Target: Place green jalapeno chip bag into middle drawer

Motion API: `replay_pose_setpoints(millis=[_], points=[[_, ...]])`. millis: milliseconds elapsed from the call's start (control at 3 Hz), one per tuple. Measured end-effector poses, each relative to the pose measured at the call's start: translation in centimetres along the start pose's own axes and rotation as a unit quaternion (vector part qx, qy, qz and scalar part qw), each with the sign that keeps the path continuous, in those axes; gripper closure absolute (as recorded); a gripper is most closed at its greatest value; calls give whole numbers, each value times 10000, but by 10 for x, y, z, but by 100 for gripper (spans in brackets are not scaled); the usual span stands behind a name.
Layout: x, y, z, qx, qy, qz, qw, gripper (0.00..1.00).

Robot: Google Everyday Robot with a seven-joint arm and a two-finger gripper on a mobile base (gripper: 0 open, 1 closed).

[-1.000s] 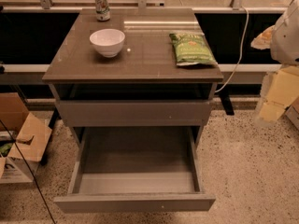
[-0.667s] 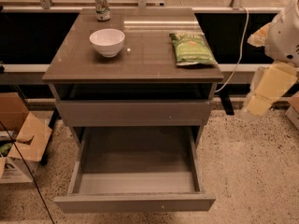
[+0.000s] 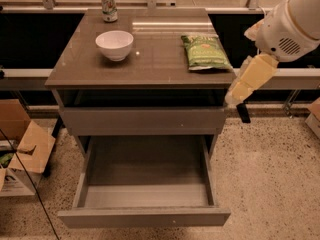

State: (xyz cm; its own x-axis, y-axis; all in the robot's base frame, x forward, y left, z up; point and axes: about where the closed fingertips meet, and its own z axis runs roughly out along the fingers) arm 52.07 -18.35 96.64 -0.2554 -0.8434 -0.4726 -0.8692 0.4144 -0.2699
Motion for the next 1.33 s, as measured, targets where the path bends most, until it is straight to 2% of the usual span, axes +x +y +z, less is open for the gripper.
replay_pose_setpoints(millis=[667,1000,1333], points=[[-4,-7,10,38,-96,129,9999,0],[-13,-31,40,264,-316,587,9974,0],[-17,-56,62,461,-522,957,9930,0]])
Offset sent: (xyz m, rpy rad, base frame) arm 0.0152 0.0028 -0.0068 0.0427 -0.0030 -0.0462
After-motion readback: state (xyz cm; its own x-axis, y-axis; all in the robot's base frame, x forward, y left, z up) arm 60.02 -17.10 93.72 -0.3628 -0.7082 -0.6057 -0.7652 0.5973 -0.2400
